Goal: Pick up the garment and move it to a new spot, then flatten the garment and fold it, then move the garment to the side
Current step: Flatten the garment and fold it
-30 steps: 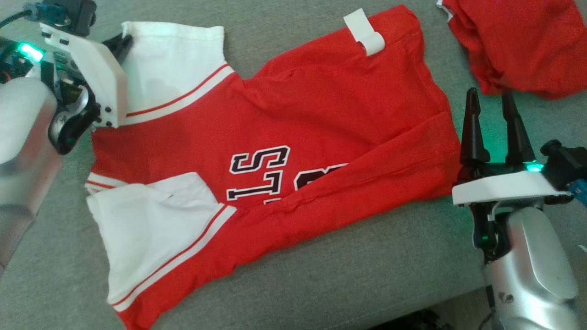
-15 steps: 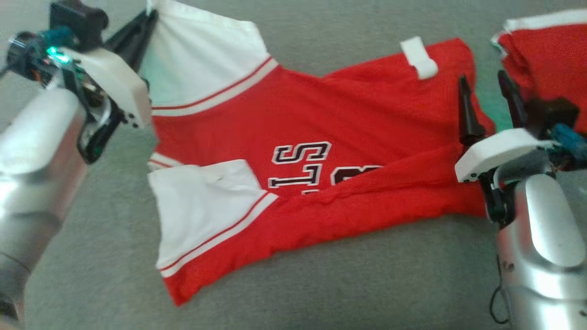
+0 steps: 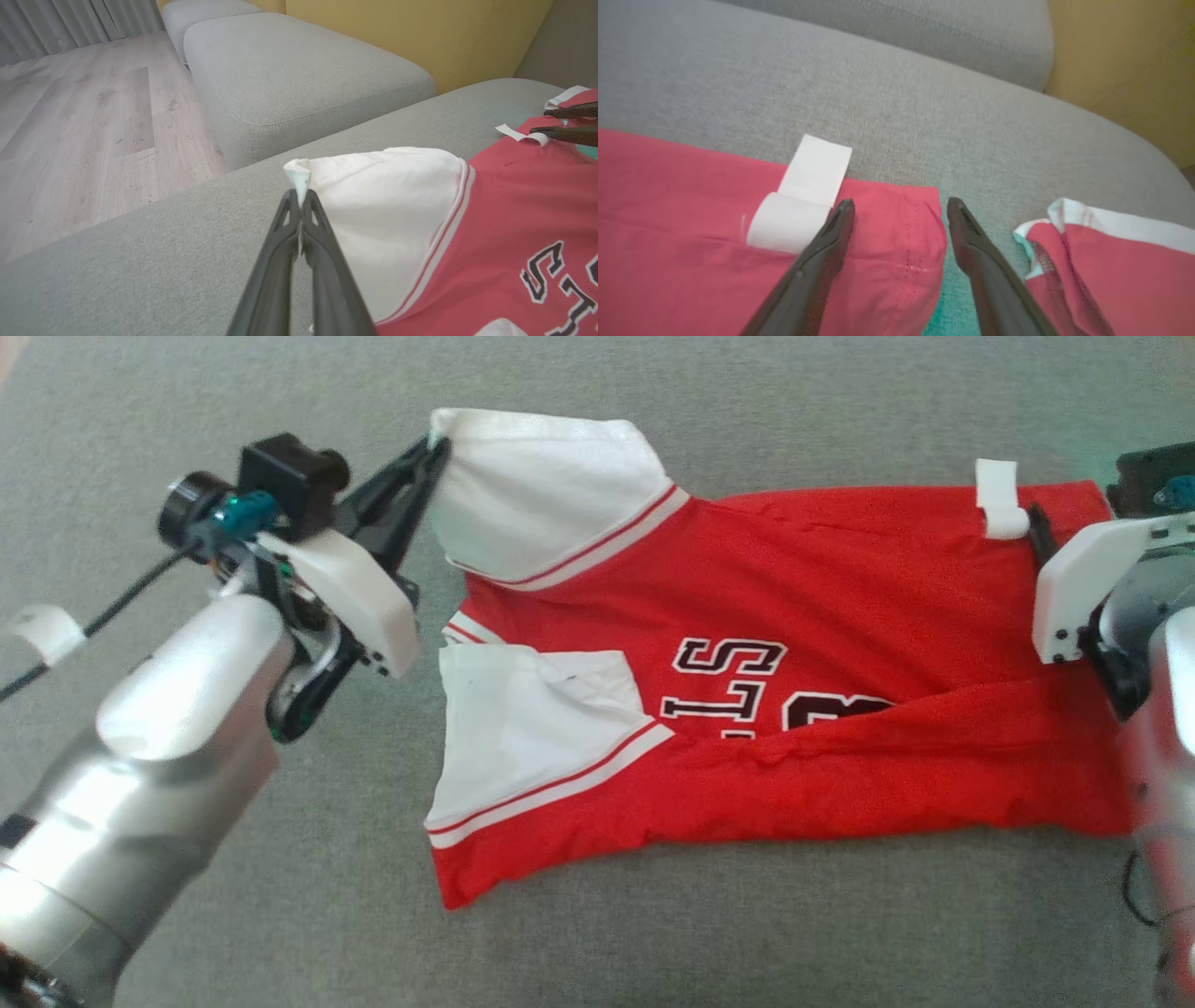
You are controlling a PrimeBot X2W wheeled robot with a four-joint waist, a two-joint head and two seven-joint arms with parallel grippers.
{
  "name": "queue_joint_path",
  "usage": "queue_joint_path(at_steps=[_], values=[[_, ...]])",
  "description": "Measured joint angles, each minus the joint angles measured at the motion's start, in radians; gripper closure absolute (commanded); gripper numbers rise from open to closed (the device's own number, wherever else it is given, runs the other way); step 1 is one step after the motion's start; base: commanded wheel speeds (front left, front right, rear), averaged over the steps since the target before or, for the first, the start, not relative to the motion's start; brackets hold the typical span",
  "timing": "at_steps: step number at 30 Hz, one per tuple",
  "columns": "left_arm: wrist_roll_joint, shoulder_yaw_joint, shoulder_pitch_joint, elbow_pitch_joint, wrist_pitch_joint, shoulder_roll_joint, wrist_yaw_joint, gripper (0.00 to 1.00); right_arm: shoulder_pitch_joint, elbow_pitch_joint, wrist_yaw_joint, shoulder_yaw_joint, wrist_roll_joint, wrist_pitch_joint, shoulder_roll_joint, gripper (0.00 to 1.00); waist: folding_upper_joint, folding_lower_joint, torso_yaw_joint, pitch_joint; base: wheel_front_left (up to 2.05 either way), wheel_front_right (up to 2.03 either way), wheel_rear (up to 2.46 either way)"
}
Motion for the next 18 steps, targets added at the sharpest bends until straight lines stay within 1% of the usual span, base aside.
queue_joint_path(at_steps=[6,9,10,11,14,18], values=[[0.008,-0.015,0.007,-0.034,0.000,-0.020,0.001,1.00,-0.080,0.136,0.000,0.038,-0.023,0.039,-0.057,0.00,0.0000,0.0001,0.030,0.017,0.00,0.00,0.00],[0.009,-0.022,0.007,-0.039,0.000,-0.023,0.002,1.00,-0.127,0.198,0.000,0.090,-0.008,0.052,-0.071,0.00,0.0000,0.0000,0.036,0.020,0.00,0.00,0.00],[0.009,-0.023,0.007,-0.040,0.000,-0.023,0.002,1.00,-0.139,0.217,0.000,0.104,0.006,0.059,-0.075,0.52,0.0000,0.0000,0.036,0.020,0.00,0.00,0.00],[0.009,-0.023,0.007,-0.040,0.000,-0.023,0.002,1.00,-0.148,0.230,0.000,0.122,0.016,0.061,-0.078,1.00,0.0000,0.0000,0.036,0.020,0.00,0.00,0.00],[0.009,-0.023,0.007,-0.036,0.000,-0.021,0.012,1.00,-0.165,0.259,0.000,0.160,0.054,0.060,-0.074,1.00,0.0000,0.0001,0.031,0.017,0.00,0.00,0.00],[0.009,-0.021,0.007,-0.023,0.000,-0.009,0.024,1.00,-0.178,0.278,0.000,0.185,0.104,0.009,-0.071,1.00,0.0000,0.0002,0.014,0.010,0.00,0.00,0.00]])
